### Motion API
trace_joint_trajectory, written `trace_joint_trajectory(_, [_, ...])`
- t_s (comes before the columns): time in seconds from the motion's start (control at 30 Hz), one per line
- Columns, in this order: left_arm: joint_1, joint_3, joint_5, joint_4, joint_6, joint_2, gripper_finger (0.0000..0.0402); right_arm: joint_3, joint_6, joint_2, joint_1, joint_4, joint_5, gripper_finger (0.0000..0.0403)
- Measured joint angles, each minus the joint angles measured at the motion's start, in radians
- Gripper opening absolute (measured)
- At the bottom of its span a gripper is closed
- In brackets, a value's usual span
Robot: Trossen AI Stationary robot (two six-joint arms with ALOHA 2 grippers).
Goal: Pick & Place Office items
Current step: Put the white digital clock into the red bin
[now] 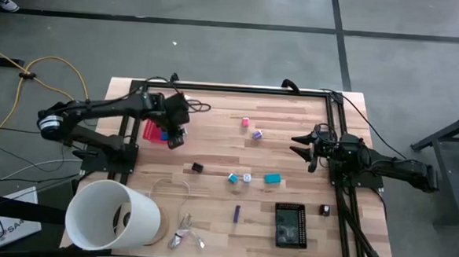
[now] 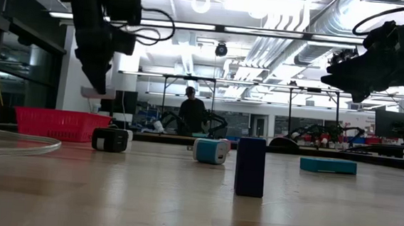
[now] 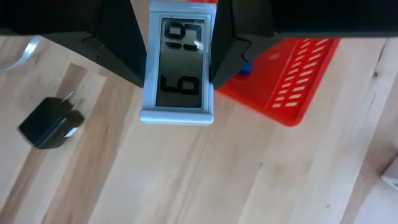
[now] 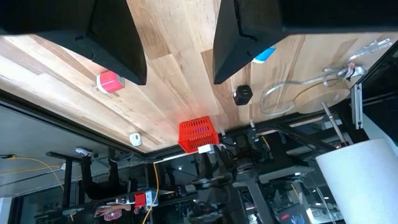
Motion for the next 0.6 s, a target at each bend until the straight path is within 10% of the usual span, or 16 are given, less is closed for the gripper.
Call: trace_joint_trajectory(0.6, [0.235,-0.209,0.082,0.026,0.218,-0.196,0.0148,0.0,0.0,0.0,0.0,0.0,0.0,0.0172])
